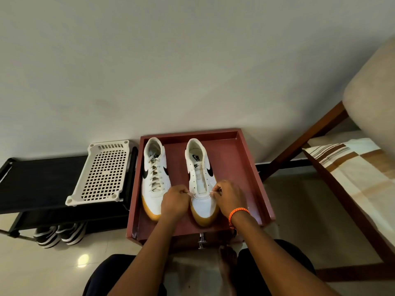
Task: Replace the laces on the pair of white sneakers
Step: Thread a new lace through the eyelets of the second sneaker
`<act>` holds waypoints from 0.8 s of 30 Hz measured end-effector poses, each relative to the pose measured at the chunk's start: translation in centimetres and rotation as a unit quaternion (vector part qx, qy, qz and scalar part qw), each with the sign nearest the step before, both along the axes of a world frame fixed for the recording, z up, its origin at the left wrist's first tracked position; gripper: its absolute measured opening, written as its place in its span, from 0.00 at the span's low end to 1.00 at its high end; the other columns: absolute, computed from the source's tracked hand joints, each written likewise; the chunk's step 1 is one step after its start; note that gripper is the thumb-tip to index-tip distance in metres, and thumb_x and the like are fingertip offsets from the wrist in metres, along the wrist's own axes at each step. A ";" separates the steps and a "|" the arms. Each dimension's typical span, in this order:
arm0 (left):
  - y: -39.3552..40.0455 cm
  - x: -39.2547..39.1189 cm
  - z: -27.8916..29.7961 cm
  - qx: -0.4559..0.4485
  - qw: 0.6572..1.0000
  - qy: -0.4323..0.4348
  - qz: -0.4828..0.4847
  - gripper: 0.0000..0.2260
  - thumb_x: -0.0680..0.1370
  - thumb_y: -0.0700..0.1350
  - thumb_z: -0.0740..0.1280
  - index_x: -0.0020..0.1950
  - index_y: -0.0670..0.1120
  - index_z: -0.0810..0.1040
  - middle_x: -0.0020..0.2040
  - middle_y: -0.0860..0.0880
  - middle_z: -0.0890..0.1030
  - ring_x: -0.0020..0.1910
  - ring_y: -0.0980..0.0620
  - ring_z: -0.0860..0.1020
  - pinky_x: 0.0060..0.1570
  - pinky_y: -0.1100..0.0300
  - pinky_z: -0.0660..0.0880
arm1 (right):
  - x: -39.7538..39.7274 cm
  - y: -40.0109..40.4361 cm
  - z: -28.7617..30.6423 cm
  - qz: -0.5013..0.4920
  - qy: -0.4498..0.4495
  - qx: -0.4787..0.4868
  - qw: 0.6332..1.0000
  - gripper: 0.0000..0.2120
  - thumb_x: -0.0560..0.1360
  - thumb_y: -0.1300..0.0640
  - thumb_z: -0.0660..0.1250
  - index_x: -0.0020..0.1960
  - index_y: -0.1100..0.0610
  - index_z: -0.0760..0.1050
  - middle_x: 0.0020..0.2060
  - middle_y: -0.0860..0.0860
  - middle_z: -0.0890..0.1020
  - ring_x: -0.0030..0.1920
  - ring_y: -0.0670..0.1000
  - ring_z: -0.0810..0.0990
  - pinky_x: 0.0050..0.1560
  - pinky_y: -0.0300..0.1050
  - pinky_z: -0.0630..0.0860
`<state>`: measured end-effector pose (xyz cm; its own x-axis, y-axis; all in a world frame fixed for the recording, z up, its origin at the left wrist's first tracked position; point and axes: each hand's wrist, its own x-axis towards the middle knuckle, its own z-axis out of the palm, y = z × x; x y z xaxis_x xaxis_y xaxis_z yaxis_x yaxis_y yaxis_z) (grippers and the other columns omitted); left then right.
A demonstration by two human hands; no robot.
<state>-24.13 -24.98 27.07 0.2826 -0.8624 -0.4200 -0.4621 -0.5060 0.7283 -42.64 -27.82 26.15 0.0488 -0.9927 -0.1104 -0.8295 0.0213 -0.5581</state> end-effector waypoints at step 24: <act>2.1 -3.0 23.7 -0.335 0.924 0.181 0.038 0.12 0.85 0.41 0.67 0.48 0.39 0.87 0.44 0.46 0.89 0.46 0.51 0.88 0.49 0.60 0.82 | 1.7 0.6 23.0 0.003 -0.454 -0.018 0.891 0.11 0.82 0.61 0.68 0.44 0.63 0.86 0.43 0.60 0.88 0.45 0.54 0.86 0.56 0.51 0.81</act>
<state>-27.08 -22.91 50.82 0.2980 -0.9467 0.1220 -0.1078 0.0936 0.9898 -40.99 -27.23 49.17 0.1062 -0.9943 0.0093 -0.0353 -0.0132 -0.9993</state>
